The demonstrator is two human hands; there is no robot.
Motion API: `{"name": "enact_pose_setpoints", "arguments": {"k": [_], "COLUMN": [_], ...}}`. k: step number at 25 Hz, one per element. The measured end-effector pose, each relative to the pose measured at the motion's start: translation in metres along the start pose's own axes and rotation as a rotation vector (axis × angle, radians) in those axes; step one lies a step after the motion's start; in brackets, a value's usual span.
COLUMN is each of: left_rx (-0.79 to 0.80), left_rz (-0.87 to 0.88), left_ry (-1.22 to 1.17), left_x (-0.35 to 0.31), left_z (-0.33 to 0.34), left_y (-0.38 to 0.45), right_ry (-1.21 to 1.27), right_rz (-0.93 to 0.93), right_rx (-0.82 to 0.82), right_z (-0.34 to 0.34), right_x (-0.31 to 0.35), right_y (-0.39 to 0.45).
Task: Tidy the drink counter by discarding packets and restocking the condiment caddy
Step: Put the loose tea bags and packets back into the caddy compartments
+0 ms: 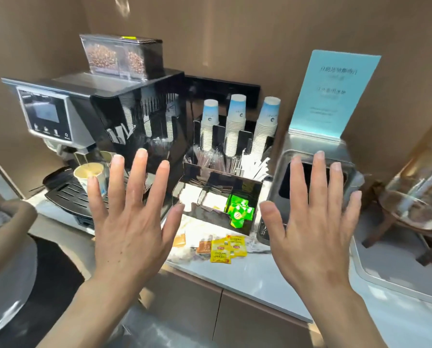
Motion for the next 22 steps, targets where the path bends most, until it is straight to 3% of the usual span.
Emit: {"name": "enact_pose_setpoints", "arguments": {"k": [14, 22], "left_rx": [0.104, 0.228], "left_rz": [-0.06, -0.058], "left_ry": [-0.012, -0.022], "left_x": [-0.068, -0.064], "left_z": [0.074, 0.136], "left_y": [0.028, 0.015], "right_ry": [0.085, 0.109], "right_rz": [-0.048, -0.063], "right_rx": [0.108, 0.241], "right_z": [0.078, 0.141], "right_x": [-0.067, -0.063], "right_y": [0.045, 0.034]}}
Point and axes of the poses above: each hand's wrist, its own y-axis towards the middle knuckle, its own z-axis out of the palm, x = y × z, the point moved 6 cm from there along y, towards the middle knuckle, and after that the axes turned 6 degrees about -x, right-handed, at the moved point
